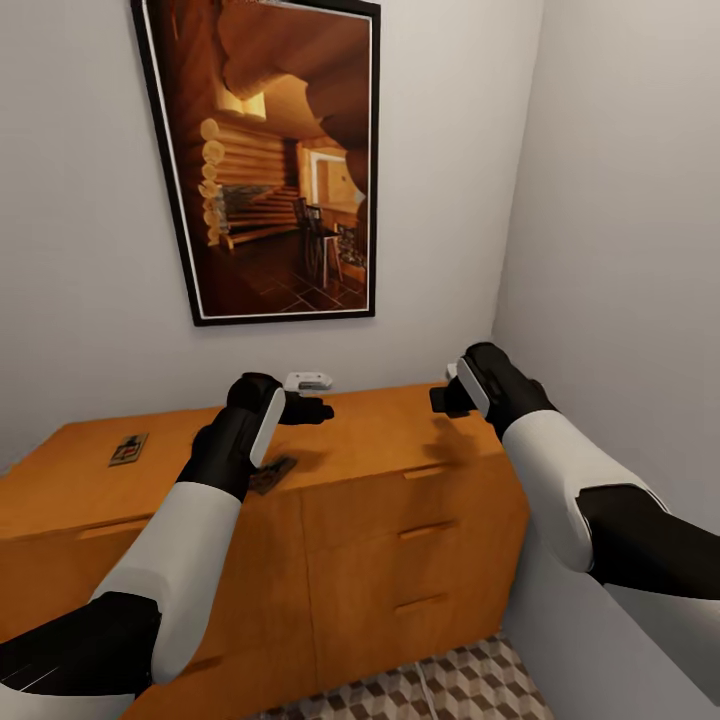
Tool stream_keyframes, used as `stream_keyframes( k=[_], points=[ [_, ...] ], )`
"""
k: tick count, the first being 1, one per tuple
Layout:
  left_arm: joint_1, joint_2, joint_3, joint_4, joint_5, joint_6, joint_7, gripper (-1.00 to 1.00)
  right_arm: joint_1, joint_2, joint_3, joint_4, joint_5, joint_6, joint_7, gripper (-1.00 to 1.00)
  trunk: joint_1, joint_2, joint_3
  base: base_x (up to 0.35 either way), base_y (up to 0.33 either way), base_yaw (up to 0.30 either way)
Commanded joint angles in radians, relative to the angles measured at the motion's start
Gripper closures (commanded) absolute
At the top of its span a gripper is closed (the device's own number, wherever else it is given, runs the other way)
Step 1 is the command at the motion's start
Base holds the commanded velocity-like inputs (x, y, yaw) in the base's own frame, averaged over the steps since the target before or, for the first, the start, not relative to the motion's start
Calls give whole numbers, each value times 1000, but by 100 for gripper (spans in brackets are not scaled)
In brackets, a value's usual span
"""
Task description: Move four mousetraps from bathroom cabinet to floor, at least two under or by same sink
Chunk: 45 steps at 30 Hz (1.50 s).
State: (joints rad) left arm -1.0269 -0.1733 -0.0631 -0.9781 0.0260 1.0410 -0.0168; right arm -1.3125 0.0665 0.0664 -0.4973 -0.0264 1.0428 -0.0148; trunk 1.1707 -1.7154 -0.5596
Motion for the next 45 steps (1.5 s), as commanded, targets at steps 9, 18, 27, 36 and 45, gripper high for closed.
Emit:
stream_keyframes(
  k=[9,18,27,36,45],
  points=[
    [-1,0,0,-2,2,4,0,-100,-1,-2,4,-6,-3,4,-2,100,0,-1,-1,0,0,270],
    [-1,1,0,-2,0,4,1,-100,-1,-3,3,-6,-3,4,-2,100,0,-1,-1,0,0,240],
    [-1,1,-1,-2,0,5,1,-100,-1,-7,1,-3,-4,4,-4,100,0,-1,-1,0,0,48],
    [-1,1,-4,-2,0,6,2,-100,-1,-13,0,-1,-4,4,-6,100,0,-1,-1,0,0,4],
    [-1,1,-4,-1,4,6,3,-100,-1,-14,0,-2,-4,4,-6,100,0,-1,-1,-151,0,0]
  ],
)
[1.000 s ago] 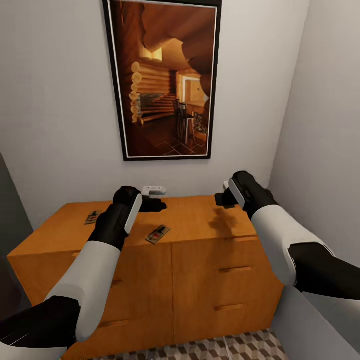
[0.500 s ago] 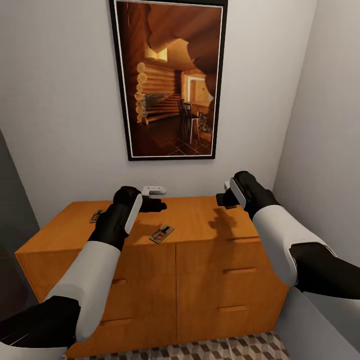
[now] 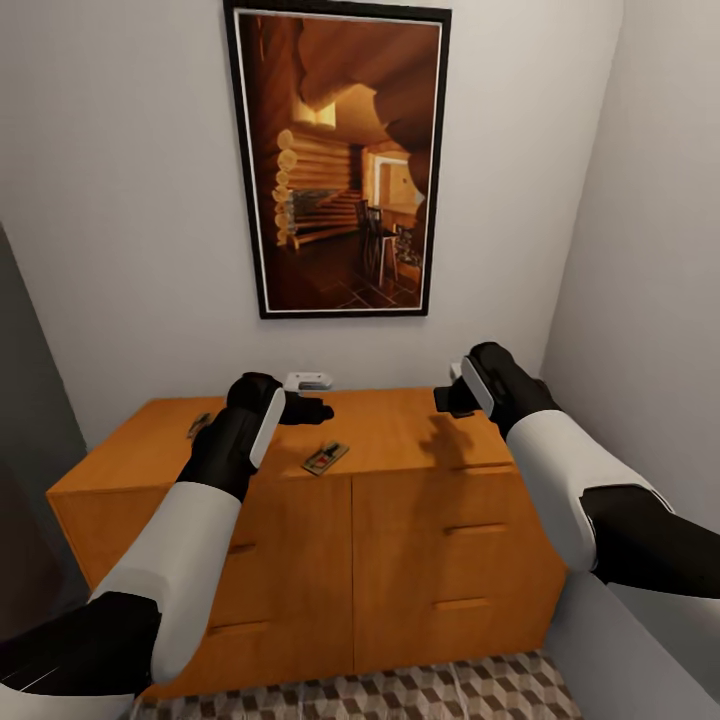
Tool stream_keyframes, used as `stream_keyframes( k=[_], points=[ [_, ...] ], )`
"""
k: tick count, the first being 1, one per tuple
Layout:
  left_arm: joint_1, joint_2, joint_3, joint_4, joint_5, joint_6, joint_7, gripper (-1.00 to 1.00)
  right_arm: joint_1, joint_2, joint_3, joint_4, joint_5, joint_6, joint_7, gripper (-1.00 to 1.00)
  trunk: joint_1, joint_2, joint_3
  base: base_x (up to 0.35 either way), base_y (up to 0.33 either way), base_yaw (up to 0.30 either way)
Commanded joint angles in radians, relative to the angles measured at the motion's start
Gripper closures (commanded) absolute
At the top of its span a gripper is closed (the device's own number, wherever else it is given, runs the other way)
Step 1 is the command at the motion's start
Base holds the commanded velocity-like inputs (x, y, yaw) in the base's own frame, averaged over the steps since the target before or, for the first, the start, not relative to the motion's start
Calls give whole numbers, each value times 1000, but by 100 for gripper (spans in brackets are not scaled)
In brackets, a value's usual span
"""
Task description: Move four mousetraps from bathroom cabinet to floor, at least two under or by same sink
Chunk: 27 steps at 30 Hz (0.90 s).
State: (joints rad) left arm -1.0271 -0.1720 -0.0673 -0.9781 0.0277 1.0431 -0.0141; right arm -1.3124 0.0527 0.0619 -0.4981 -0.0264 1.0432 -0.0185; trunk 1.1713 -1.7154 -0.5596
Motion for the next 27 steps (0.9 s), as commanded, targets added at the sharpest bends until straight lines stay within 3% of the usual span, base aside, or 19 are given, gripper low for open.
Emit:
stream_keyframes(
  k=[1,8,17,27],
  points=[
    [-1,0,0,-1,2,4,0,-100,-1,-1,4,-1,-4,4,-3,100,-1,-1,-1,-281,0,0],
    [-1,1,0,1,2,4,0,-100,-1,-1,4,0,-4,4,-2,100,-1,-1,-1,-195,0,0],
    [-1,2,0,1,1,4,0,-100,-1,-1,4,0,-4,4,0,100,-1,-1,-1,-34,0,-7],
    [-1,2,0,2,3,4,-1,-100,-1,1,5,0,-1,4,1,100,-1,-1,-1,-3,0,-170]
  ],
)
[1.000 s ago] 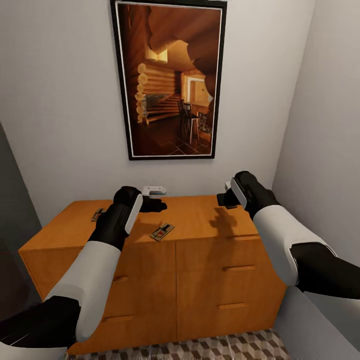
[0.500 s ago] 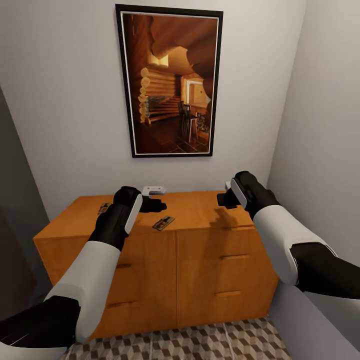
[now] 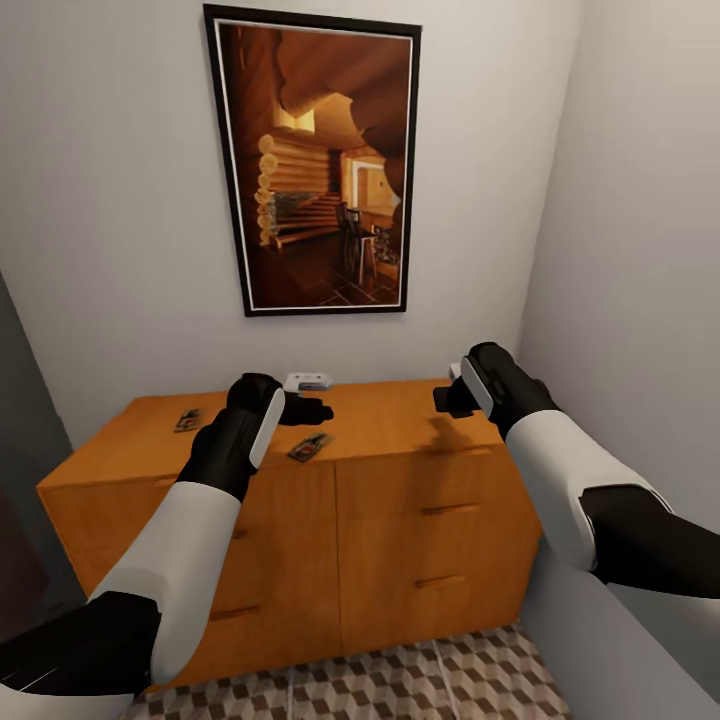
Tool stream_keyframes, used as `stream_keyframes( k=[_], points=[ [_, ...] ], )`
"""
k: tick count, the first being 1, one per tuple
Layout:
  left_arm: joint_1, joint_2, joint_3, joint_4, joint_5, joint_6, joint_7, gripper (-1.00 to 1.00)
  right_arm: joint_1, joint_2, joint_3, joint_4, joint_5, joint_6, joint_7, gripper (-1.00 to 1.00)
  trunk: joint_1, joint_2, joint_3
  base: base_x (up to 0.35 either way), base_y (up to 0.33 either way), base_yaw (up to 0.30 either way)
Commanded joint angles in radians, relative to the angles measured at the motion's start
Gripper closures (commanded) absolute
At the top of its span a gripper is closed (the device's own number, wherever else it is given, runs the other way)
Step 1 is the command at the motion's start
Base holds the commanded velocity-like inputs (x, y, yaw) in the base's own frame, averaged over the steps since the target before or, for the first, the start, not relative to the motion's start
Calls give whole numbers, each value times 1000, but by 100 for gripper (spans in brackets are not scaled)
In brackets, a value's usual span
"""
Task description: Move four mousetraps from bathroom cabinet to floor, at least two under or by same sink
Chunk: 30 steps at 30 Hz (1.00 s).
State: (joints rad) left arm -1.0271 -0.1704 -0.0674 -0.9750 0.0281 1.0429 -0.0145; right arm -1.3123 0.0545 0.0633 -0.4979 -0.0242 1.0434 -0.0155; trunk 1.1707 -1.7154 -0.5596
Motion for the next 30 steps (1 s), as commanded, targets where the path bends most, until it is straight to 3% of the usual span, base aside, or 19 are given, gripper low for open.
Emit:
stream_keyframes(
  k=[1,24,30],
  points=[
    [-1,0,0,0,3,4,0,-100,-1,-1,4,-1,-4,4,-2,100,0,-1,-1,0,0,-79],
    [-1,5,-5,1,1,4,2,-100,-1,0,4,4,-6,4,-4,100,0,-1,-1,0,0,-12],
    [-1,4,-7,-2,0,4,2,-100,-1,-1,4,5,-9,4,-5,100,0,-1,-1,-49,156,0]
  ],
)
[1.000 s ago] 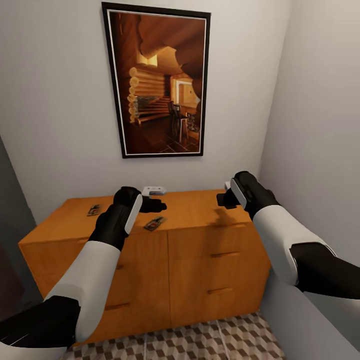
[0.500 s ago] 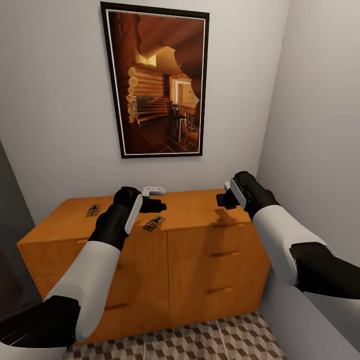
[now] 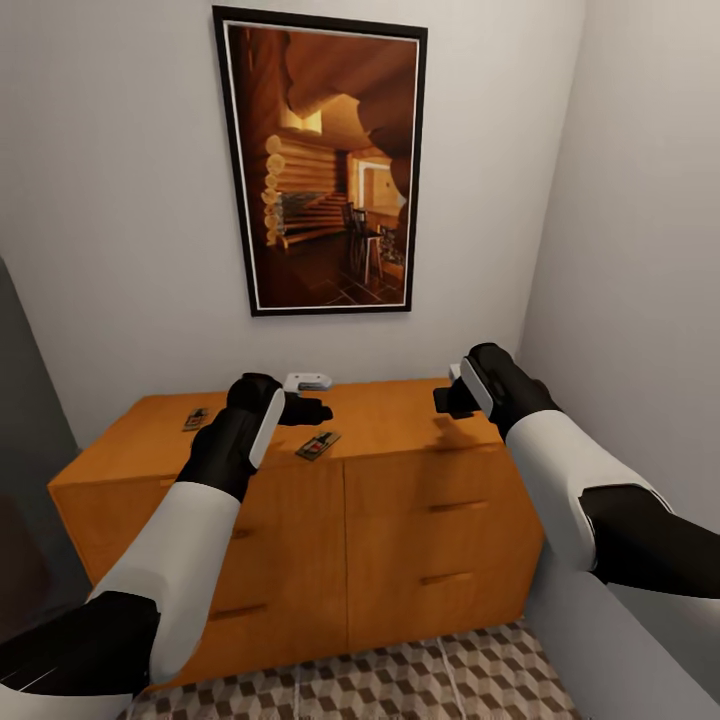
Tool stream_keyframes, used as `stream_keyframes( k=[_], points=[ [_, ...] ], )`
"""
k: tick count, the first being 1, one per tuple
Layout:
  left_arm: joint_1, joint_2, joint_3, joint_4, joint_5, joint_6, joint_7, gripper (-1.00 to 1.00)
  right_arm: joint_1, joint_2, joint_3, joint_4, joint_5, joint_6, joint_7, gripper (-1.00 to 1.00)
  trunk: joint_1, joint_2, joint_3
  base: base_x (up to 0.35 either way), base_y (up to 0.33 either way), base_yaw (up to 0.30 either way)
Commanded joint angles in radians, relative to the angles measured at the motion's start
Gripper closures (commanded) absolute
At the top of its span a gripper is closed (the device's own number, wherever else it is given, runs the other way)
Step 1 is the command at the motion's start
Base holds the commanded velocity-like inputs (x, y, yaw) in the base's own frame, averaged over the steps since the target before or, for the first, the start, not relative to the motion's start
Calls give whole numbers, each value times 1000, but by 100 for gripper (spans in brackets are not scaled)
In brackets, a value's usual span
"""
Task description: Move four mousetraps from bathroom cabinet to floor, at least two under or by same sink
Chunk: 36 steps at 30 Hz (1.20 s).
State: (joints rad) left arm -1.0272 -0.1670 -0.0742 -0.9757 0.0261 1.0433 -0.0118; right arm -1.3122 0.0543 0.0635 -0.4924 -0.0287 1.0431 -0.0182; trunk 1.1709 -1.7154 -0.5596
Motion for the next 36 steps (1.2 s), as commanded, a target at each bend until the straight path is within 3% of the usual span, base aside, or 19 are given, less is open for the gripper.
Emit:
stream_keyframes(
  k=[1,20,36],
  points=[
    [-1,0,-2,-1,2,4,0,-100,-1,0,4,0,-4,4,-3,100,0,-1,-1,-85,237,0],
    [-1,1,-18,-2,2,4,0,-100,-1,-2,4,0,-1,4,-1,100,0,-1,-1,-18,50,-10],
    [-1,1,-18,-2,2,4,-1,-100,-1,-2,4,0,-2,4,-2,100,0,-1,-1,0,0,-228]
  ],
)
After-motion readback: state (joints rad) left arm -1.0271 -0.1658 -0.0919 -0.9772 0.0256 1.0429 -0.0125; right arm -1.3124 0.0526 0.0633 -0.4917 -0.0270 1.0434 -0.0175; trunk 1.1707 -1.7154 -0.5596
